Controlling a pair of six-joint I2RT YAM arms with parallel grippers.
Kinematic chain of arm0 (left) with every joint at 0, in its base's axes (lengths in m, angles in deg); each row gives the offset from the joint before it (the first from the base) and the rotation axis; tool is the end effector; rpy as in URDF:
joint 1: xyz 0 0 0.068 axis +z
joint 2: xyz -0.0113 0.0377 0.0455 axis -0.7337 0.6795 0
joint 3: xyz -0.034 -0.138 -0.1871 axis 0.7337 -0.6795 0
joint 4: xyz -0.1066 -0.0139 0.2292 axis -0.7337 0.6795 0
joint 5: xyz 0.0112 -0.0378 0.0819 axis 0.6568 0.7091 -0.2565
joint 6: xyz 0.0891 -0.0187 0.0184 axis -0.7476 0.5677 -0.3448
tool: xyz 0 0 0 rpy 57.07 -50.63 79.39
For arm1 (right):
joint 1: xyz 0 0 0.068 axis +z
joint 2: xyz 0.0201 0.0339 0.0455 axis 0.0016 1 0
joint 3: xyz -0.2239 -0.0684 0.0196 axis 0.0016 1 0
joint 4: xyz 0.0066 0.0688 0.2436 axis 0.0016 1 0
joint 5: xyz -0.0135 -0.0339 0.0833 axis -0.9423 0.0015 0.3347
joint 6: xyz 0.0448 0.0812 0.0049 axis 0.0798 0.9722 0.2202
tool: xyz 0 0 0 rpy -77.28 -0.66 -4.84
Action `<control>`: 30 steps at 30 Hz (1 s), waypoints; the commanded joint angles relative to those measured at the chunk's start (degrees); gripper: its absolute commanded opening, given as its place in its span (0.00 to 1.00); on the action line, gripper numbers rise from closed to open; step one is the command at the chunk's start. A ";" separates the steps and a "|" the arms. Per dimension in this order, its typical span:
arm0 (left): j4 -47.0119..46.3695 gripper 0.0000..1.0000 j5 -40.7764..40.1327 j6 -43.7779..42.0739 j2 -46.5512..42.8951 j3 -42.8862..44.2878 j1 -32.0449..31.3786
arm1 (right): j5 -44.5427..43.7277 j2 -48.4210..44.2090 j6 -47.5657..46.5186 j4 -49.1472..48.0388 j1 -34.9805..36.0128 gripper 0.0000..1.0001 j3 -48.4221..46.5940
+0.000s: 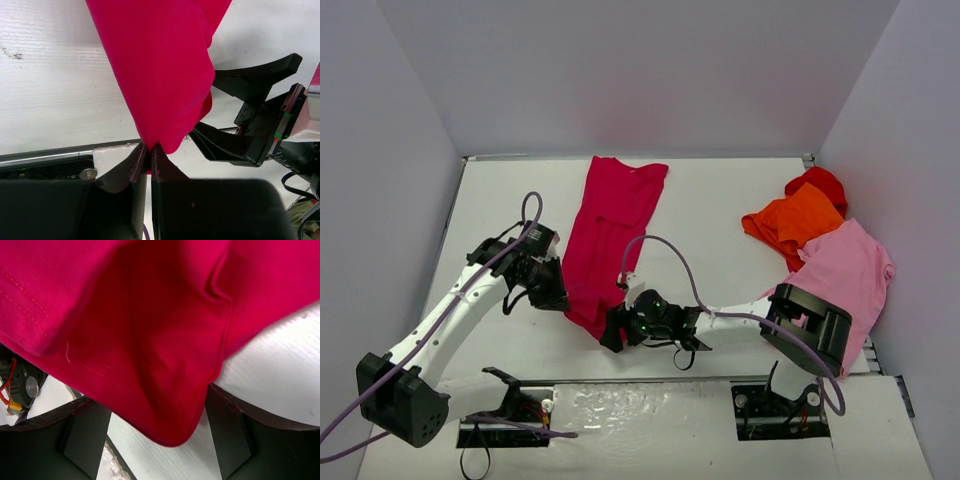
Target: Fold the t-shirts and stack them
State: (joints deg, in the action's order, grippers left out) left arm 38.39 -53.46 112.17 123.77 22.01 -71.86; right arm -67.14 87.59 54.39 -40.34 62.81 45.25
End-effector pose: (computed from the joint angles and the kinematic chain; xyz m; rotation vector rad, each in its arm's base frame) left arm 0.2087 -0.1207 0.2150 -0.3153 2.8293 -0.6700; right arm 0.1481 0.3169 0.1089 -0.6608 2.0719 1.2088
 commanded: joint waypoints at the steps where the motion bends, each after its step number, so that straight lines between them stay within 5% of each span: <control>1: 1.13 0.00 0.67 -0.43 -2.00 2.60 0.60 | 1.69 1.80 0.42 -1.01 0.47 0.68 -1.52; 3: 1.09 0.00 0.62 -0.52 -2.15 2.43 0.77 | 1.76 1.41 0.45 -0.91 0.47 0.61 -1.25; 8: 0.60 0.00 0.80 -0.52 -1.79 1.96 0.85 | -0.90 -1.65 0.24 1.83 0.56 0.00 -0.80; 19: -0.63 0.00 1.82 0.07 -1.99 0.07 0.93 | -2.97 -11.59 -0.51 14.30 1.55 0.00 -2.95; 30: -2.41 0.00 6.59 5.82 -9.00 -4.75 0.88 | -7.69 -29.41 -1.69 39.14 2.67 0.00 -9.73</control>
State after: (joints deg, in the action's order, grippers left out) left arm 37.37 -50.07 113.83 120.15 17.79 -71.42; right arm -71.57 65.59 53.63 -12.13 65.06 40.59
